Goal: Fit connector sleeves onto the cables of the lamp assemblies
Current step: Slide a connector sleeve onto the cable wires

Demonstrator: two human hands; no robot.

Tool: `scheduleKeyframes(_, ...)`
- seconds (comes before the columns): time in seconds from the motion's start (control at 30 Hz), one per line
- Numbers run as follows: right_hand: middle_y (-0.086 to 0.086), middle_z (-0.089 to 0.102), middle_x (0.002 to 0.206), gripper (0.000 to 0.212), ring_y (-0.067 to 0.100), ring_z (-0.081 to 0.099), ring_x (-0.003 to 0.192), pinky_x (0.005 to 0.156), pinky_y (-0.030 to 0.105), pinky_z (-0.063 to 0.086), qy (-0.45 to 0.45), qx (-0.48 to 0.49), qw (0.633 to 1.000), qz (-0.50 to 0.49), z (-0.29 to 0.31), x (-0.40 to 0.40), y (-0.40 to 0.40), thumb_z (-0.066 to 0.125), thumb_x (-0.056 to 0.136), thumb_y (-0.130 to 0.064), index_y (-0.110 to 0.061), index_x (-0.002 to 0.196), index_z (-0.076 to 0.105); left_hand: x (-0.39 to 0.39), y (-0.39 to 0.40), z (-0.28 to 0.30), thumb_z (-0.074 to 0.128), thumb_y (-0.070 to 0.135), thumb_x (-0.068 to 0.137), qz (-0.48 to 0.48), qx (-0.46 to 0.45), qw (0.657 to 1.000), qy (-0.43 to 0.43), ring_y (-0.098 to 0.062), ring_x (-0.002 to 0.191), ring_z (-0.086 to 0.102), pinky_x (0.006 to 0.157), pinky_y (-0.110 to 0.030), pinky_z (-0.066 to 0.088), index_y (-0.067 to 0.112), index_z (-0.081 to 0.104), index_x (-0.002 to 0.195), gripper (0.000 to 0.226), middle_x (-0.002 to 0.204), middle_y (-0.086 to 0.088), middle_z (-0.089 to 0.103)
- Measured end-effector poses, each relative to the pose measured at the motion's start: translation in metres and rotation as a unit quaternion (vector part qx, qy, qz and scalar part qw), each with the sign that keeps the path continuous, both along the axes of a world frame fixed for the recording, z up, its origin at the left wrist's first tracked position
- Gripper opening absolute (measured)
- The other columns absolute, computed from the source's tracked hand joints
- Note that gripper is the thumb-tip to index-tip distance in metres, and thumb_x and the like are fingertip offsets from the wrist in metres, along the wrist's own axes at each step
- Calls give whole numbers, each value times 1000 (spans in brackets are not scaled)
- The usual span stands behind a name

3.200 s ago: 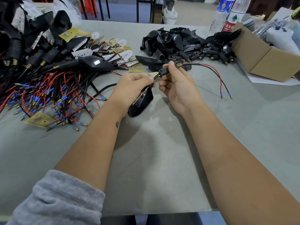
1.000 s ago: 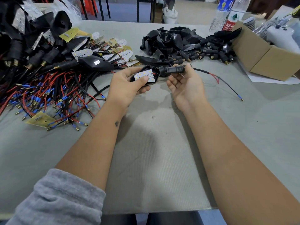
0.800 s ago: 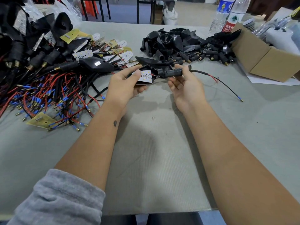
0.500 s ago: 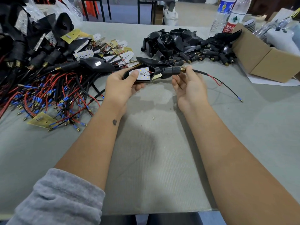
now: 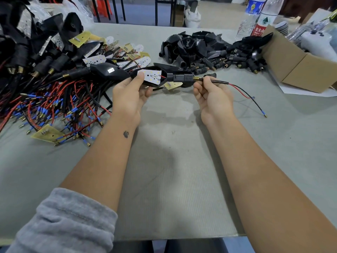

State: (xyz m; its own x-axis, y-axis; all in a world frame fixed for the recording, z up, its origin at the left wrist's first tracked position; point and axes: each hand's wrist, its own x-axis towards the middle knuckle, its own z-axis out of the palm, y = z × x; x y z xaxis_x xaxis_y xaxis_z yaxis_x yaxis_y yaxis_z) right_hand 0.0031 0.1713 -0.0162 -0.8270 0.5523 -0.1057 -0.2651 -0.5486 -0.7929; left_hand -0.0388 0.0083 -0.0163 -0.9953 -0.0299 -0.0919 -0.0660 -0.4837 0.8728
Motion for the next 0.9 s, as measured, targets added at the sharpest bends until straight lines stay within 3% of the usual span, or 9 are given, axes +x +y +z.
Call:
scheduleKeyframes(0.13, 8, 66, 67, 7, 12, 68, 58, 59, 22, 57, 16, -11, 1000, 10, 1, 0, -1, 51, 99, -2, -2, 92, 53, -1, -2, 0, 64, 11, 93, -7, 43, 999, -17, -10, 60, 64, 59, -20, 53, 7, 66, 79, 15, 62, 1, 67)
scheduleKeyframes(0.37, 11, 69, 64, 11, 18, 72, 64, 60, 22, 58, 70, -57, 992, 92, 0, 0, -10, 48, 98, 4, 0, 89, 52, 10, 16, -2, 61, 20, 96, -128, -88, 988, 22, -19, 92, 72, 79, -26, 58, 9, 64, 93, 12, 96, -10, 75)
scheduleKeyframes(0.5, 9, 71, 69, 13, 14, 71, 65, 63, 21, 58, 60, 15, 985, 161, -1, 1, -16, 47, 98, 3, -1, 90, 56, 18, 24, 0, 56, 12, 97, -151, -95, 983, 51, -10, 80, 70, 81, -26, 58, 9, 62, 96, 6, 84, 0, 73)
scheduleKeyframes(0.7, 2, 69, 72, 13, 8, 62, 62, 63, 18, 54, 26, 143, 969, 198, -1, 4, -20, 56, 94, 0, -7, 91, 66, 22, 24, 3, 53, 2, 97, -110, -24, 989, 91, -24, 88, 71, 82, -33, 59, 6, 52, 106, 9, 105, -17, 69)
scheduleKeyframes(0.8, 1, 67, 70, 13, 7, 59, 61, 63, 16, 52, 16, 170, 963, 208, -1, 5, -19, 57, 93, -1, -5, 98, 68, 24, 26, 3, 60, -7, 90, -101, -28, 990, 95, -22, 87, 67, 80, -29, 59, 10, 43, 114, 34, 101, -17, 66)
scheduleKeyframes(0.9, 0, 65, 69, 14, 6, 58, 59, 61, 15, 50, 10, 182, 960, 213, -1, 6, -19, 57, 93, -1, -2, 102, 68, 23, 27, 1, 62, -12, 86, -76, -35, 991, 104, -14, 77, 66, 69, -22, 57, 13, 46, 109, 37, 90, -11, 64)
